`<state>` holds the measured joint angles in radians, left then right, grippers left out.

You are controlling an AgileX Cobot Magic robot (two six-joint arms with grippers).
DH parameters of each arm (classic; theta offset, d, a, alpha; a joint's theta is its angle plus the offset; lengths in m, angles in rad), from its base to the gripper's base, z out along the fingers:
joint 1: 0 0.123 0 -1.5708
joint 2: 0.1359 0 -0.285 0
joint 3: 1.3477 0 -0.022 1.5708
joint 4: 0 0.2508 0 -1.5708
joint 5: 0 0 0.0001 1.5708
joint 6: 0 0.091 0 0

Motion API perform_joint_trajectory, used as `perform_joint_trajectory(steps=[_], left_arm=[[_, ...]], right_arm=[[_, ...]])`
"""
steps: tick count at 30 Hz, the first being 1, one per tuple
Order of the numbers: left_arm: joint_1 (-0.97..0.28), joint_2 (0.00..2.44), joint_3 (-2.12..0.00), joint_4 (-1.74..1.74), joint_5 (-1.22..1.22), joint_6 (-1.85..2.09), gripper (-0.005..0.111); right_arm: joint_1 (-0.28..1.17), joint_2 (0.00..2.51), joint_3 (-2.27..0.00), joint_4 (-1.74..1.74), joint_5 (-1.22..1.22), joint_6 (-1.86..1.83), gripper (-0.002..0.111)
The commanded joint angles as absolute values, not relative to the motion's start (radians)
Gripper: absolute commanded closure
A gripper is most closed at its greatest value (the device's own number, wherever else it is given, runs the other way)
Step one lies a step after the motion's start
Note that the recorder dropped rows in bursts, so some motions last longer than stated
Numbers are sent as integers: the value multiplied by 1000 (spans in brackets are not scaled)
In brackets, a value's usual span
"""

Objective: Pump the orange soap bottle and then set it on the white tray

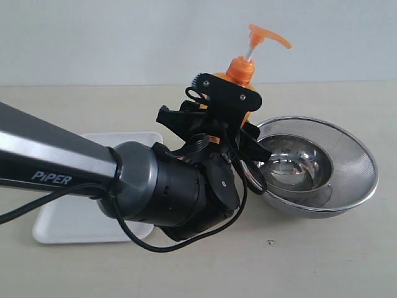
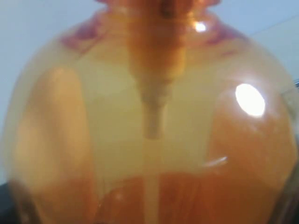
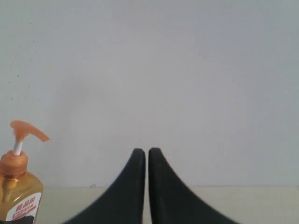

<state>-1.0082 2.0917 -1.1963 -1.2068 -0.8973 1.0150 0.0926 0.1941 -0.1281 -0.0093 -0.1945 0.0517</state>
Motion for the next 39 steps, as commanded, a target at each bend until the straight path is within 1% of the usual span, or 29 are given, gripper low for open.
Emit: perform_joint_trajectory(steps=[1, 29, 39], left_arm=[[-1010, 2072, -1210, -1158, -963, 1025, 102], [-1010, 2072, -1210, -1158, -963, 1025, 102], [-1010, 2072, -1210, -1158, -963, 1025, 102]], right_arm=[[90, 201, -136, -10, -214, 46, 108], [90, 201, -136, -10, -221, 73, 108], [90, 201, -136, -10, -262, 73, 108]])
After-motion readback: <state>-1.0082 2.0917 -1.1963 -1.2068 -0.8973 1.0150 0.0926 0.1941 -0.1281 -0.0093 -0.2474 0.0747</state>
